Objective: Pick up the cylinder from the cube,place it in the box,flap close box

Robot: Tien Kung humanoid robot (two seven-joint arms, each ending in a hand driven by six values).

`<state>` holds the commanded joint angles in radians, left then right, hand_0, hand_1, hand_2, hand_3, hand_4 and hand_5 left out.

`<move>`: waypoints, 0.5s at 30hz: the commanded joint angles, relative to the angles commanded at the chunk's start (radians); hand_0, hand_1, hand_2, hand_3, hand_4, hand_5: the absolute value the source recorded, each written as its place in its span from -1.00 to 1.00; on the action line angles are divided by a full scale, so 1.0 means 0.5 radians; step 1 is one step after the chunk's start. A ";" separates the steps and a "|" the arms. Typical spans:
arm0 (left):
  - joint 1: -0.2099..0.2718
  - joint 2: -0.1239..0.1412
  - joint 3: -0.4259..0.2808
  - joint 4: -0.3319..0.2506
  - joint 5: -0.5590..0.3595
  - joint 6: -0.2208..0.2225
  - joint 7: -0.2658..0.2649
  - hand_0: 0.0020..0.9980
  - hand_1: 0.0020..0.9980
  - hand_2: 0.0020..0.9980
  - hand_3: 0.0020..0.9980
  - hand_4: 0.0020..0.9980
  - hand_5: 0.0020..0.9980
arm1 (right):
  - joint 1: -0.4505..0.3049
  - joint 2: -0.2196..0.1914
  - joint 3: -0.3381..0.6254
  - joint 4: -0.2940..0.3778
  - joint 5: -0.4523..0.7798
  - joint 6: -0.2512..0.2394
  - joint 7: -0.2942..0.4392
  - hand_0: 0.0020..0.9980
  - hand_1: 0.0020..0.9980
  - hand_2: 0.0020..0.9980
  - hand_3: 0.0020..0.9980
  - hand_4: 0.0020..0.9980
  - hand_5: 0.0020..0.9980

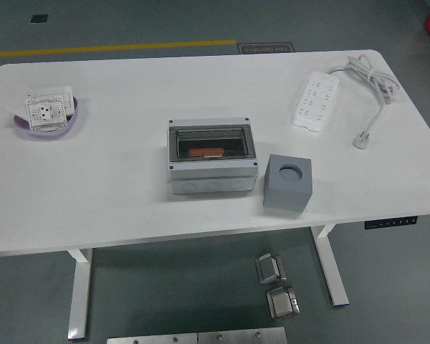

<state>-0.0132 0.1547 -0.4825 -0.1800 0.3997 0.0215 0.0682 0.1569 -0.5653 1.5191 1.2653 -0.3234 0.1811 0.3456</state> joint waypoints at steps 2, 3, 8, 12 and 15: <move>-0.002 0.005 0.001 0.000 0.000 0.000 0.000 0.30 0.31 0.10 0.16 0.14 -0.54 | -0.004 -0.003 0.001 0.003 -0.014 -0.005 -0.004 1.00 1.00 1.00 0.89 0.90 0.95; -0.003 0.008 0.001 0.000 0.002 0.000 0.001 0.30 0.31 0.10 0.17 0.15 -0.54 | -0.007 -0.003 0.002 0.004 -0.021 -0.006 -0.006 1.00 1.00 1.00 0.88 0.88 0.92; -0.006 0.018 -0.018 0.000 0.028 -0.002 0.008 0.30 0.31 0.10 0.17 0.15 -0.54 | -0.018 -0.004 -0.001 0.006 -0.040 -0.016 -0.012 1.00 1.00 1.00 0.88 0.88 0.92; -0.006 0.023 -0.038 0.000 0.056 -0.004 0.015 0.31 0.31 0.10 0.17 0.15 -0.54 | -0.024 -0.005 -0.002 0.008 -0.046 -0.021 -0.014 1.00 1.00 1.00 0.87 0.87 0.90; -0.005 0.032 -0.019 0.000 0.043 -0.004 0.010 0.30 0.31 0.10 0.17 0.15 -0.54 | -0.032 -0.005 -0.001 0.010 -0.055 -0.026 -0.014 1.00 1.00 1.00 0.88 0.86 0.85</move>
<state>-0.0157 0.1710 -0.4919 -0.1800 0.4210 0.0195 0.0734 0.1410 -0.5677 1.5187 1.2701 -0.3511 0.1681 0.3388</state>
